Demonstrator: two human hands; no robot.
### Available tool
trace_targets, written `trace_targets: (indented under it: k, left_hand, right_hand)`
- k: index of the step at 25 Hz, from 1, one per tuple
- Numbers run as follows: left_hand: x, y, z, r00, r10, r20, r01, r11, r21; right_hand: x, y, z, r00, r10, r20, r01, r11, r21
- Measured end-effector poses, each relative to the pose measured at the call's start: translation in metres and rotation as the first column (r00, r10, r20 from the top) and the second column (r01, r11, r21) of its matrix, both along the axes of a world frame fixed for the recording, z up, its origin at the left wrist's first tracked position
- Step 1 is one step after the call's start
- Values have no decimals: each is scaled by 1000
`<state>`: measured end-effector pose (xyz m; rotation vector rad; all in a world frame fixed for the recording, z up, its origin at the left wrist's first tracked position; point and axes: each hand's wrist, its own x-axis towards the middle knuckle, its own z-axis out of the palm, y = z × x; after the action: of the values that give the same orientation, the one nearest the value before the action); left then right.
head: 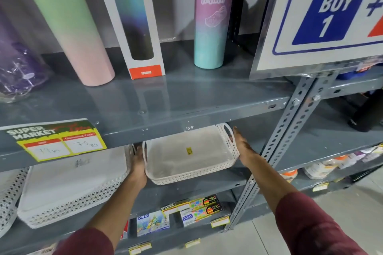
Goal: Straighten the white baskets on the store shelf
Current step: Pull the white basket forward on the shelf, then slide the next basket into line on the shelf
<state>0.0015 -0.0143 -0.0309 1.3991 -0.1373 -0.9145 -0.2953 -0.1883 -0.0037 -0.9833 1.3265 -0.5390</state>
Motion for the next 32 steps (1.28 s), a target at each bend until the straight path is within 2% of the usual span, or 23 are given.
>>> trace_targets:
  k: [1,3,4,5,6,7,9,12,14,17,18,20,22,24,27,29,30,32]
  left_hand:
    - [-2,1,-2,1000,-12,1,12,999,47]
    - [-9,4,8,999,-43,16,41,991,126]
    - [-11,7,17,996,-78,39,72,988,139]
    - [-12,11,29,991,-110,80,99,987,126]
    - [-6,18,40,983,-115,143,102,990,94]
    - [1,29,54,970,-97,224,83,994,72]
    - [33,58,66,921,-44,388,12,996,85]
    - [108,124,65,842,73,534,-177,973,145]
    - [152,169,56,786,77,613,-305,911,278]
    - [197,219,39,754,-107,648,-380,734,563]
    - [206,225,32,768,-135,626,-358,720,594]
    - [219,230,21,846,-117,520,-261,759,596]
    - [225,230,13,896,-98,433,-201,779,594]
    - [229,229,9,898,-85,432,-186,817,546]
    - [235,231,10,864,-63,500,-145,919,366]
    - [242,232,15,817,13,577,-180,956,233]
    - [244,231,20,843,96,529,-204,967,150]
    - [241,233,34,922,231,311,-243,970,-1]
  right_hand:
    - [3,8,8,998,9,-69,-13,999,-53]
    - [11,22,17,949,40,-312,-117,965,-234]
    - [14,30,20,880,20,-475,-215,907,-361]
    - [20,38,23,828,-28,-560,-307,813,-495]
    - [34,47,28,809,-53,-585,-394,688,-609]
    - [53,57,32,841,-30,-540,-417,600,-683]
    - [102,86,42,912,107,-396,-379,588,-714]
    - [187,139,55,903,292,-317,-429,547,-719]
    - [240,164,43,870,384,-310,-488,574,-658]
    - [298,185,25,818,469,-332,-575,673,-465]
    - [309,186,16,801,447,-398,-590,702,-400]
    - [325,181,-14,759,401,-513,-593,750,-292]
    - [330,182,-24,809,394,-437,-518,829,-210]
    - [328,189,-24,881,309,-358,-412,873,-262]
    - [319,196,-5,941,145,-307,-262,885,-385]
    - [315,200,8,966,73,-246,-170,900,-400]
    - [312,201,12,980,30,-197,-106,916,-386]
    - [308,200,21,997,-76,-9,70,958,-279]
